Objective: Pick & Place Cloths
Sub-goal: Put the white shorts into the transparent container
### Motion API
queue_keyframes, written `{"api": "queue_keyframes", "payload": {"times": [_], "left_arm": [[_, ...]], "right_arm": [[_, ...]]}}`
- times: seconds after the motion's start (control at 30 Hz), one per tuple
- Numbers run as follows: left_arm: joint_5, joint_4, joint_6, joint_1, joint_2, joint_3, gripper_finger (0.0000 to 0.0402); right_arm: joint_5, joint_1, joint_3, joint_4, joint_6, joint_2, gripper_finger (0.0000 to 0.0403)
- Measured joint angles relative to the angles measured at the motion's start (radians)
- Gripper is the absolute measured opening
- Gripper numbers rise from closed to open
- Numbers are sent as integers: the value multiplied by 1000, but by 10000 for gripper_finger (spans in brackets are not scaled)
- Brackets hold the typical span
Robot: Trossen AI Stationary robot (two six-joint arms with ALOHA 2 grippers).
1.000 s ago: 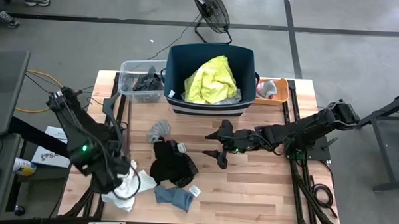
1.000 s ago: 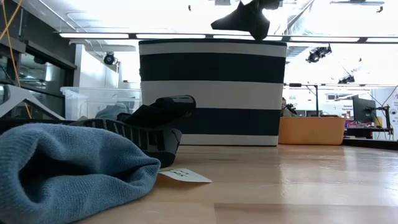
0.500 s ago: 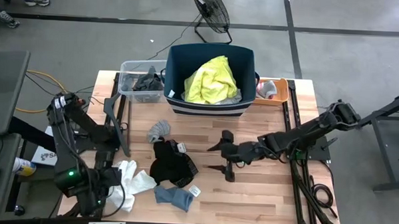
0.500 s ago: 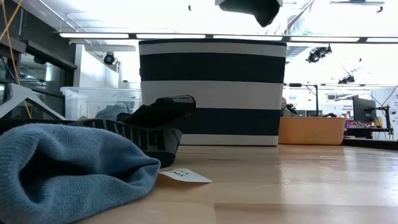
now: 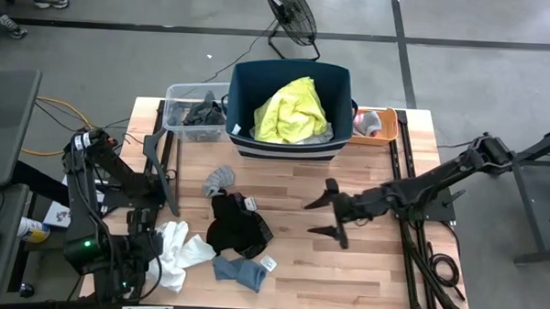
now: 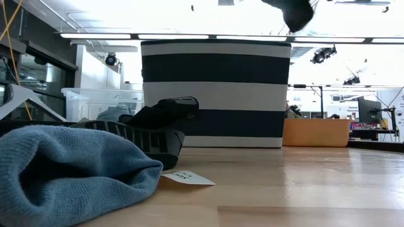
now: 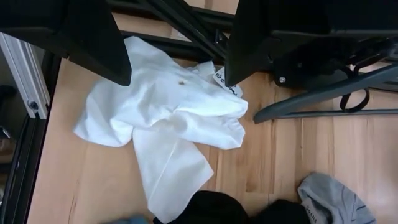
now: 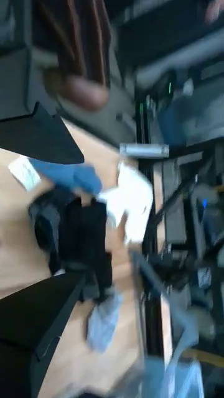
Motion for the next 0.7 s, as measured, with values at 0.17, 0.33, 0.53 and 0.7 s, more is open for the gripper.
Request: {"api": "queue_keyframes", "payload": {"times": [0.17, 0.33, 0.53, 0.7], "left_arm": [[-4, 0, 4, 1, 1, 0, 252], [6, 2, -11, 1, 1, 0, 252], [45, 96, -70, 1, 1, -73, 252], [137, 158, -245, 1, 2, -197, 252]], "right_arm": [[-58, 1, -84, 31, 11, -107, 291], [-53, 1, -128, 24, 29, -152, 291], [-54, 1, -129, 26, 27, -153, 291], [-54, 1, -129, 27, 27, -153, 291]]}}
